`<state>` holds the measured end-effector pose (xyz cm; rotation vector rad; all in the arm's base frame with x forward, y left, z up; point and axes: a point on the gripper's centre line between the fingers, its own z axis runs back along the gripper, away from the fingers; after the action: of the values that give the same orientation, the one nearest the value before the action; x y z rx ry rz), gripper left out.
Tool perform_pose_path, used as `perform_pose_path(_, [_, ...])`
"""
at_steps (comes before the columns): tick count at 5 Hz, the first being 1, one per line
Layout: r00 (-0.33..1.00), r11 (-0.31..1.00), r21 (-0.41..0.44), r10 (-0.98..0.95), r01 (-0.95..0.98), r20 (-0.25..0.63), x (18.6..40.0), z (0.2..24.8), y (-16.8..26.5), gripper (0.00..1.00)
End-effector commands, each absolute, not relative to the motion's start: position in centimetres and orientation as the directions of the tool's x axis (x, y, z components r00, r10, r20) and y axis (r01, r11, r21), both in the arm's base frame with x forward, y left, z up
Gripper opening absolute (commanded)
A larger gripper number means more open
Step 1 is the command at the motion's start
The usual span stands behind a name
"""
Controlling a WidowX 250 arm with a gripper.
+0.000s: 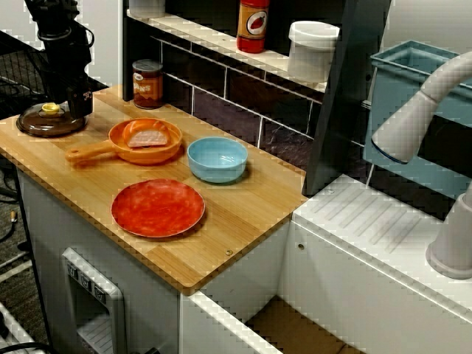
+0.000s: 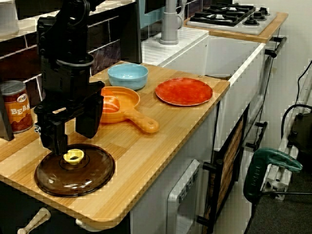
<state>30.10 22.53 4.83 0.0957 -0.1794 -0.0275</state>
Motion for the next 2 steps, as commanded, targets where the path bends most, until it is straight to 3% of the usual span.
perform_pose_path(1, [0.984,0.995,0.097,-0.036,0.019,0.177,30.10,4.83,22.53,1.00])
perform_pose_path(2, [0.988,0.995,0.097,-0.001,-0.015,0.157,30.53,5.15,23.38,1.00])
